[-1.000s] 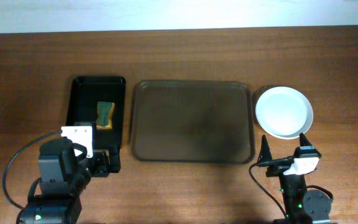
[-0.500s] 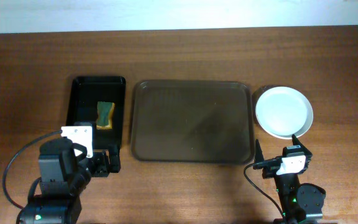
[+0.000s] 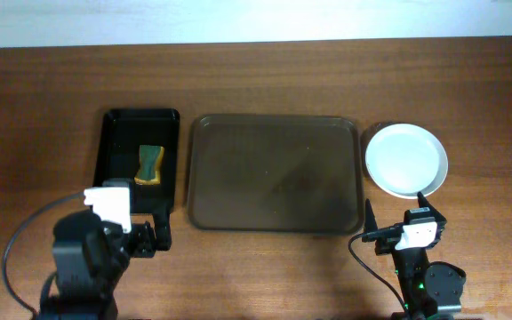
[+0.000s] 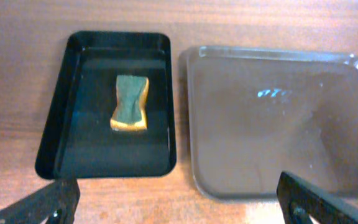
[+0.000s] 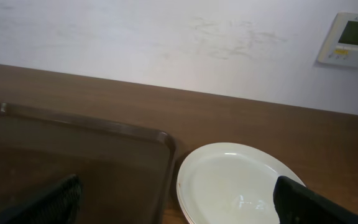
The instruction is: Clean dirty plates on tray and stack at the side
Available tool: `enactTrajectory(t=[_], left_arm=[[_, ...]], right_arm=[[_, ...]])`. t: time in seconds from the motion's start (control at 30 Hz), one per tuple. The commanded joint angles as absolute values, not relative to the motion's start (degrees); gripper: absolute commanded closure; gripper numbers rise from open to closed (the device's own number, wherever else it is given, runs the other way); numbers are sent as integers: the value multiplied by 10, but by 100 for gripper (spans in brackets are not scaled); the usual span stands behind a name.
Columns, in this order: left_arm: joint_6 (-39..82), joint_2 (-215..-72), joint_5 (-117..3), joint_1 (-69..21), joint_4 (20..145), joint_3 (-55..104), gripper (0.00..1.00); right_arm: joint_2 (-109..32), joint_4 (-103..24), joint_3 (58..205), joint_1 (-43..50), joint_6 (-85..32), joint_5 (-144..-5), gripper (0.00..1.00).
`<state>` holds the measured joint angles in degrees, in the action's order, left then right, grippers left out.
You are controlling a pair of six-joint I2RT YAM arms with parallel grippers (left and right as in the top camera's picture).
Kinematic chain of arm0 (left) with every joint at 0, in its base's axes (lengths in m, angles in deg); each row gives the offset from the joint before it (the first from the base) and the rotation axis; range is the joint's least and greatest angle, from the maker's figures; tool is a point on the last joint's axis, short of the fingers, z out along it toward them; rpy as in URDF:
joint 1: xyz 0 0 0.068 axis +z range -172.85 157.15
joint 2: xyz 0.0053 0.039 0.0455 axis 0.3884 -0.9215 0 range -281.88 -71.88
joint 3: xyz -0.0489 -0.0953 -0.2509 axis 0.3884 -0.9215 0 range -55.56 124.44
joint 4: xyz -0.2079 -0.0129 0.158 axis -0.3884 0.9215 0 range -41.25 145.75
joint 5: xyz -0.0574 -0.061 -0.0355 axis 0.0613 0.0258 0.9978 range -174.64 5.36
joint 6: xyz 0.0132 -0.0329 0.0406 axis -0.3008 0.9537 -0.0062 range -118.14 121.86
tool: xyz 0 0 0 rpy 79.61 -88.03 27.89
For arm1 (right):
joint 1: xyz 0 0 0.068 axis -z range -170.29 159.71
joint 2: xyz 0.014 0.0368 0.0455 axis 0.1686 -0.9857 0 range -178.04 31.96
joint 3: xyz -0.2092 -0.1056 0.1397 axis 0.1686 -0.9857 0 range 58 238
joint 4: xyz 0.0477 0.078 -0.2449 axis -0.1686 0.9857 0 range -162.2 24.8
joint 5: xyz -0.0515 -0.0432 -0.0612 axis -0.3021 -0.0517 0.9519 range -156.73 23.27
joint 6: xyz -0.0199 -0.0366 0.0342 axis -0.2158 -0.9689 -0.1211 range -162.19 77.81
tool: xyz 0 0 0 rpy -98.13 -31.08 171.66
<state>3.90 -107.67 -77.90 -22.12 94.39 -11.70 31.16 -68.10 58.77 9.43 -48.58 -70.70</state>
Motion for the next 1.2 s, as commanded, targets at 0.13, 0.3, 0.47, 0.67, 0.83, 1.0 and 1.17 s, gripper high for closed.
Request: enactTrajectory(t=[0.13, 0.3, 0.47, 0.67, 0.83, 1.0, 1.17], left_arm=[[39, -835, -784, -219, 637, -404, 0], [33, -726, -793, -219, 432, -539, 0], [18, -722, -829, -219, 502, -550, 0], [18, -722, -825, -219, 533, -550, 0], [18, -722, -825, -219, 533, -550, 0], [18, -722, -825, -219, 533, -550, 0], [18, -722, -825, -219, 534, -550, 0]], right_arm=[[317, -681, 583, 97, -488, -712, 2], [317, -681, 583, 97, -488, -712, 2], [317, -681, 583, 97, -488, -712, 2], [317, -681, 583, 97, -488, -712, 2], [317, -681, 583, 97, -488, -712, 2], [317, -681, 583, 97, -488, -712, 2], [317, -681, 583, 97, -488, -712, 2]])
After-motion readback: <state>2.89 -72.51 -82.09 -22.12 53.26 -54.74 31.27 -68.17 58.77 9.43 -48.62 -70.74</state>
